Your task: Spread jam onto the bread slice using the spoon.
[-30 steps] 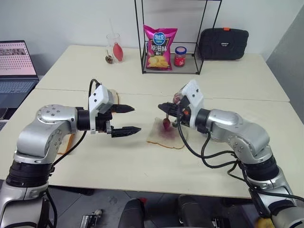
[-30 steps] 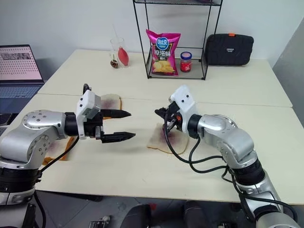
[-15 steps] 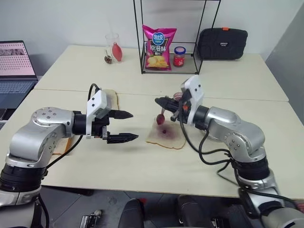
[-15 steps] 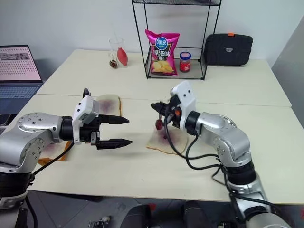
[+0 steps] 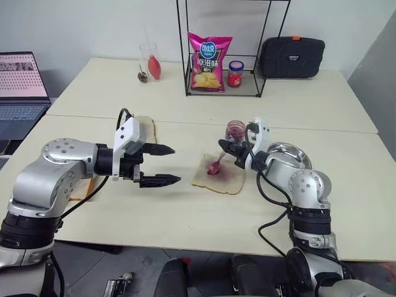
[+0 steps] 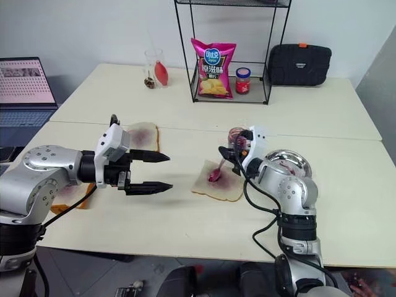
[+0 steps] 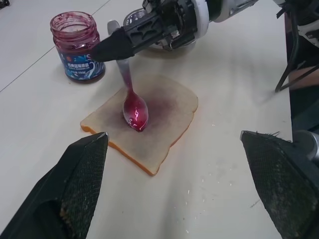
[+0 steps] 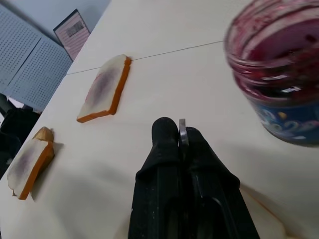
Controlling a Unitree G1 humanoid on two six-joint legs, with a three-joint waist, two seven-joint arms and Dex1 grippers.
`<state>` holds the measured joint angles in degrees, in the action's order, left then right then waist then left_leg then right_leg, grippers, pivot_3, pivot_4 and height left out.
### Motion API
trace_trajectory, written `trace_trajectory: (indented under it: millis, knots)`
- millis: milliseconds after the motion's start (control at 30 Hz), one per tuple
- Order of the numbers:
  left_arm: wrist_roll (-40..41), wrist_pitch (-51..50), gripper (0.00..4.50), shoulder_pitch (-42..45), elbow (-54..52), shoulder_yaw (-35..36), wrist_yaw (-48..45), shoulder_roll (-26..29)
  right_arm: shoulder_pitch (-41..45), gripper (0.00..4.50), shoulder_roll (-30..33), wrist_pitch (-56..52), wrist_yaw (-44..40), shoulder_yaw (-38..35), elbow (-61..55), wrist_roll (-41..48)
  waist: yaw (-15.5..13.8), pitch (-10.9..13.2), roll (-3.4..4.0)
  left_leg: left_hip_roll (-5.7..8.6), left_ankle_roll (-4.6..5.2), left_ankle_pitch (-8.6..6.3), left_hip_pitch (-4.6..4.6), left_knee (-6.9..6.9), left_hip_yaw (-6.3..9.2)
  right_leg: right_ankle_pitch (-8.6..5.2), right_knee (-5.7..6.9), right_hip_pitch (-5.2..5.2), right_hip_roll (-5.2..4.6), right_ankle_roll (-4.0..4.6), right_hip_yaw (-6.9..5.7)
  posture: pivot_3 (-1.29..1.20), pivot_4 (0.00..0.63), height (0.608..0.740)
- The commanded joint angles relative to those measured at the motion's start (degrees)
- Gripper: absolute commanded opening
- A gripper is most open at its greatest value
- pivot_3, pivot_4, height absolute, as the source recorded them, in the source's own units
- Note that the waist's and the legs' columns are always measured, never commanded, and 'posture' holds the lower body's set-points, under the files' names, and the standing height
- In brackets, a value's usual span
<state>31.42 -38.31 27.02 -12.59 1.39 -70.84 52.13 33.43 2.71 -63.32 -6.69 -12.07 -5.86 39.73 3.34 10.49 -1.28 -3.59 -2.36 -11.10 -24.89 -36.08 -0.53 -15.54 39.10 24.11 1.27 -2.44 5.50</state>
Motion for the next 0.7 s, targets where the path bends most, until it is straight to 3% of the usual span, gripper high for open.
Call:
trace_trajectory:
  millis: [33,500,700]
  knots:
    - [-0.1,0.9,4.42,2.0,0.2,-0.8,-0.9,0.1,-1.4,0.09,1.6,-3.0,2.5,-4.7,-4.2,2.6,-0.1,0.0,0.00,0.00,0.00,0.00,0.00,0.00,0.02,0.00,0.00,-0.01,0.00,0.00,-0.01,0.00,0.150,0.740]
    - [-2.7,5.0,4.42,7.8,6.8,-5.2,-4.1,-2.2,-2.0,0.09,3.6,-7.7,7.8,-13.6,-7.7,8.4,-0.1,0.0,0.00,0.03,0.00,0.00,0.00,0.00,0.00,0.00,-0.02,-0.02,-0.01,-0.01,0.00,0.00,0.150,0.740]
    - [-3.6,6.1,4.42,11.6,10.1,-6.7,-6.0,-4.0,2.5,0.09,2.0,-10.4,14.7,-23.2,-9.4,21.2,0.0,0.0,0.01,0.02,0.00,0.00,-0.01,0.01,0.00,0.00,-0.01,0.00,0.01,-0.01,0.01,0.00,0.150,0.740]
